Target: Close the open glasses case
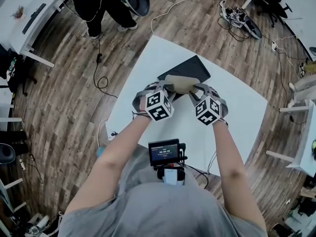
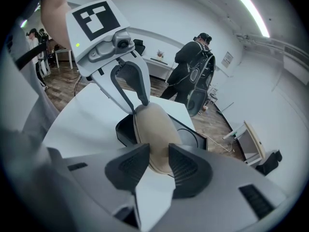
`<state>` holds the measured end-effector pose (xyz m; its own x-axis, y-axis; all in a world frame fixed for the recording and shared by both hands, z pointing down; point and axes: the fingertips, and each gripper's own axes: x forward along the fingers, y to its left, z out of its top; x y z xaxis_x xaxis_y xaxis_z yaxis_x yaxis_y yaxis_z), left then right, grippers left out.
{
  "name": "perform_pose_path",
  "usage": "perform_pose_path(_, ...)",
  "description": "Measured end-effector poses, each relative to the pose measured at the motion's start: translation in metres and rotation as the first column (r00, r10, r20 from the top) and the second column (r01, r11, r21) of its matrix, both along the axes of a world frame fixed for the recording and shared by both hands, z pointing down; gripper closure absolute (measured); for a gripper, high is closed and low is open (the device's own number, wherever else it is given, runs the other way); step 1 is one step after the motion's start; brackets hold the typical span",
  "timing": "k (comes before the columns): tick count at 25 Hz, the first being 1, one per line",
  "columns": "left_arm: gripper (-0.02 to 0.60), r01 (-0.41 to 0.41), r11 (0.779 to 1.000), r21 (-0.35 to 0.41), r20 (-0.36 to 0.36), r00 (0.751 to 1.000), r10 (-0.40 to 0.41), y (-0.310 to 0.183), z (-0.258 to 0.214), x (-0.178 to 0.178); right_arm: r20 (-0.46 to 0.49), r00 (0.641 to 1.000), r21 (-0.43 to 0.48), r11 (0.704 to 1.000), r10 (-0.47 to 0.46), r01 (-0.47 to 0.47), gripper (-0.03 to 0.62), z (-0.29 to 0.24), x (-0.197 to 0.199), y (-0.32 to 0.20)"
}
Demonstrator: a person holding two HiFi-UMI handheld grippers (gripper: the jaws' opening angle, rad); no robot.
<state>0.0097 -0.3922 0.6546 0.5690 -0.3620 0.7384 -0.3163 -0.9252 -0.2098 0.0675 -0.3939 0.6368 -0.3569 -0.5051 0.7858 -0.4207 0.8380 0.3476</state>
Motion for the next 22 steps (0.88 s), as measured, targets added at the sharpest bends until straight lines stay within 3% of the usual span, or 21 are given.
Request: perform_pose_path(22,0.466,-0.017,1.000,0.008,0.033,0.999,0.016,0.0008,0.0027,-0.0018,-0.004,1.000,0.001,1.000,0.005,-0.005,0.493,0.0019,-0.0023,0.0001)
